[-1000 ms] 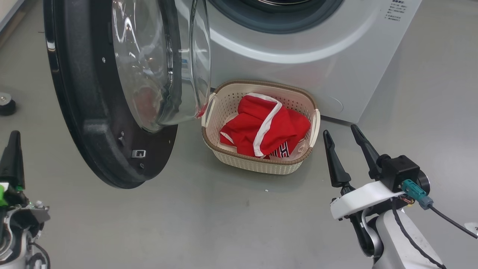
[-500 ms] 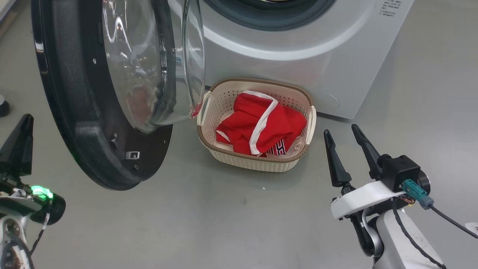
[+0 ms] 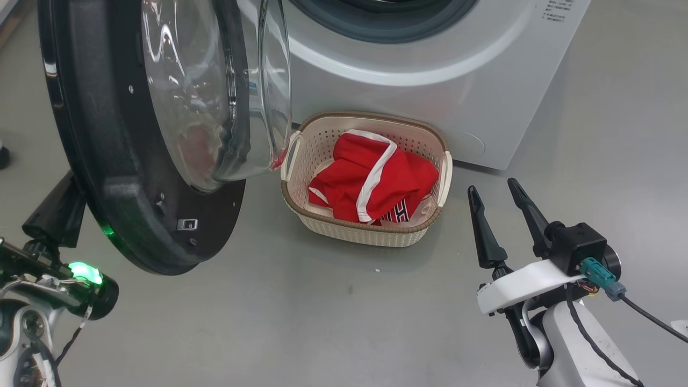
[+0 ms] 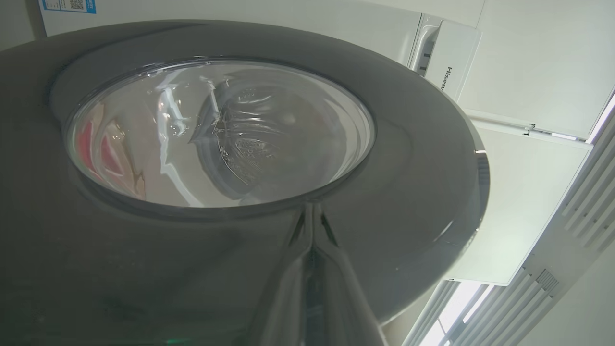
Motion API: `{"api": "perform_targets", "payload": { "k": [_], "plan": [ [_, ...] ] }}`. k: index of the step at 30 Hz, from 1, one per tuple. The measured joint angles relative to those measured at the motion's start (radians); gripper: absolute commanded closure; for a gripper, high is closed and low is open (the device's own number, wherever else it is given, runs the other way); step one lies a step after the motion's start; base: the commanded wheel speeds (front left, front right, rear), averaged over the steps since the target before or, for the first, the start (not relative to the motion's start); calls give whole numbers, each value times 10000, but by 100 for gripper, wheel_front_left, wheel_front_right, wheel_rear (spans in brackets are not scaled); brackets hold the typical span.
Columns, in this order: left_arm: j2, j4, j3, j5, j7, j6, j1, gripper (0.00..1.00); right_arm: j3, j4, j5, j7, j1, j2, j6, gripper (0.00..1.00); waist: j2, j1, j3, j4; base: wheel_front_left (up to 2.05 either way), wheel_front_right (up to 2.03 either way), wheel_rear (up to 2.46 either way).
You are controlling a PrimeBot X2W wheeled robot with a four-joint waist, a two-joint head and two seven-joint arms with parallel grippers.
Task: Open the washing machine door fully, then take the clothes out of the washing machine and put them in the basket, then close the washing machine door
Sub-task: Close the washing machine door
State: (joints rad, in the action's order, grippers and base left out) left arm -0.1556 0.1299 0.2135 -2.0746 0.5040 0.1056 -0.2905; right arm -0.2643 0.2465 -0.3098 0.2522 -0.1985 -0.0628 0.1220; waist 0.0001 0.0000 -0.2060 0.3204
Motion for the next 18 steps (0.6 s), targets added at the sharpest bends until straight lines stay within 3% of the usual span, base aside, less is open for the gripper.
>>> {"api": "perform_targets", "payload": {
  "k": [18],
  "plan": [
    [198,-965,-736,-178,608,56,656,100,-98,19,31,0,-6,13,0,0,0,0,66,-394,0,0,0]
  ]
}}
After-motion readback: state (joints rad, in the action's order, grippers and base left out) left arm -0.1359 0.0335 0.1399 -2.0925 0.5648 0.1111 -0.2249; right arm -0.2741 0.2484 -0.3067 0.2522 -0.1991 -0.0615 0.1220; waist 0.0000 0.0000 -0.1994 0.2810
